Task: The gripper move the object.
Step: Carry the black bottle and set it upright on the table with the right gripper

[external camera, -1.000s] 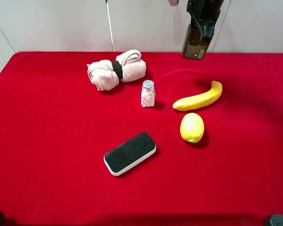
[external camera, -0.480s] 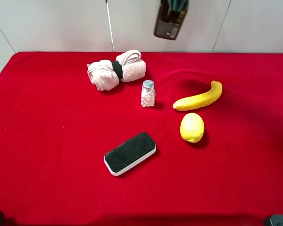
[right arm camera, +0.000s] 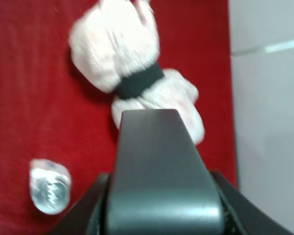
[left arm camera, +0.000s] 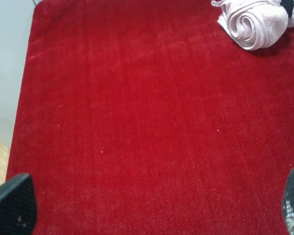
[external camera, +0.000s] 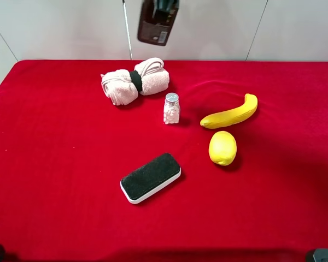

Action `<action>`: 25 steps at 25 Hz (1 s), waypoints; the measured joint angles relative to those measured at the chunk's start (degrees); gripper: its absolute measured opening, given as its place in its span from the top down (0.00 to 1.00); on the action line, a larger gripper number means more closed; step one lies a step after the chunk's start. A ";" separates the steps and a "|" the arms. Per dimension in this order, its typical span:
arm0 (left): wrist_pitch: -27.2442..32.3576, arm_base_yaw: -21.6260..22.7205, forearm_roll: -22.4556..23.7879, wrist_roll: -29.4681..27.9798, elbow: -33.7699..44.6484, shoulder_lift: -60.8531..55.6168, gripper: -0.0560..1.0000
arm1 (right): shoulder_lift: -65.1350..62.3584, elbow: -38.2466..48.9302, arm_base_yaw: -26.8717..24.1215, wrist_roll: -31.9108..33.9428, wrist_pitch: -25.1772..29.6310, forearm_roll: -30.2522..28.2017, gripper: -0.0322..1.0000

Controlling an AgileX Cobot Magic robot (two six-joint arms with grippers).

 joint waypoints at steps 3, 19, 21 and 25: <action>0.00 0.00 0.00 0.00 0.00 0.00 0.01 | 0.00 0.00 2.19 0.30 0.05 0.62 0.66; 0.00 0.00 0.00 0.00 0.00 0.00 0.01 | 1.45 -0.06 10.41 5.32 0.11 6.41 0.66; 0.00 0.00 0.00 0.00 0.00 0.00 0.01 | 2.43 -0.06 10.97 5.48 0.11 7.80 0.66; 0.00 0.00 0.00 0.00 0.00 0.00 0.01 | 4.42 -0.06 11.94 6.02 -0.01 10.67 0.66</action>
